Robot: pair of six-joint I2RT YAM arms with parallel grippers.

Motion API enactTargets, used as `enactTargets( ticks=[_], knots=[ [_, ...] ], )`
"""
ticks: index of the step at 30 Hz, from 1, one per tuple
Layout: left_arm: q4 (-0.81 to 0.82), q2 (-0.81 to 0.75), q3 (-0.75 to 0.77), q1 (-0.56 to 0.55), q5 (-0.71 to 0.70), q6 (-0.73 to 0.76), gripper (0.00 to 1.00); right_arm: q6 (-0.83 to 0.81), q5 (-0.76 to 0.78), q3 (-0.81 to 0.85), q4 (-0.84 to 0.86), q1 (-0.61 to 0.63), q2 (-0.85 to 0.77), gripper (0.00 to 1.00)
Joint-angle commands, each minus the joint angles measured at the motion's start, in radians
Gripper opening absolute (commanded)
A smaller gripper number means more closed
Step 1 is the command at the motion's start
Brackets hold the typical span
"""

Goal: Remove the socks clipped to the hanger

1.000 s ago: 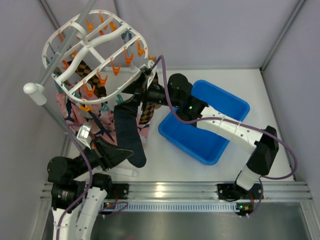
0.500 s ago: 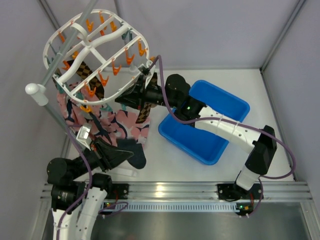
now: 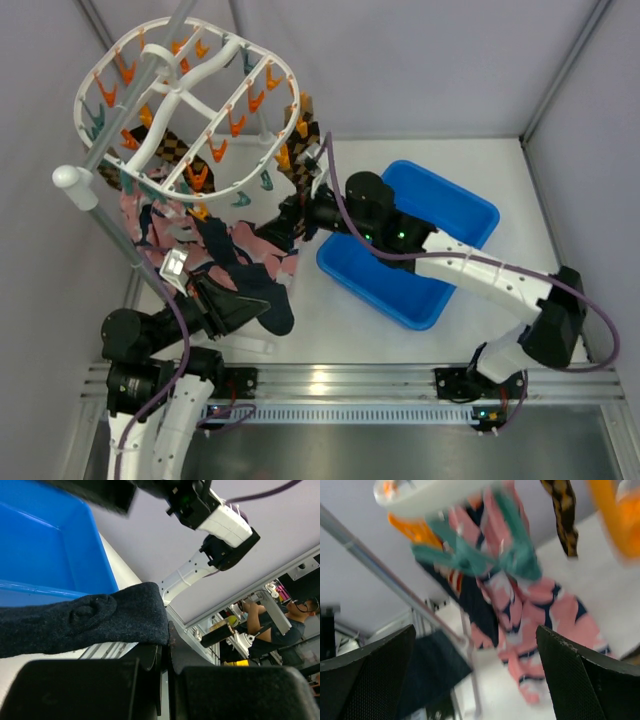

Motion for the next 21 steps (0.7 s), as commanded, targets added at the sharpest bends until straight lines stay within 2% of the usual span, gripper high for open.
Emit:
enactTargets(
  ticks=[1,6,7,10,17,21],
  knots=[
    [0.040,0.027,0.012,0.004,0.011,0.030,0.00,0.085,0.065,-0.151,-0.059,0.017,-0.219,0.99],
    [0.038,0.041,0.006,0.004,-0.015,0.039,0.00,0.251,-0.055,-0.433,0.037,0.019,-0.443,0.98],
    [0.038,0.044,0.006,0.004,-0.024,0.039,0.00,0.276,-0.124,-0.471,0.116,0.017,-0.463,0.97],
    [0.038,0.047,0.009,0.004,-0.038,0.037,0.00,0.351,-0.219,-0.577,0.212,0.019,-0.519,0.96],
    [0.040,0.053,0.030,0.004,-0.030,0.030,0.00,0.348,-0.275,-0.561,0.275,0.078,-0.445,0.96],
    [0.040,0.050,0.038,0.004,-0.019,0.031,0.00,0.354,-0.268,-0.536,0.324,0.155,-0.390,0.94]
  ],
)
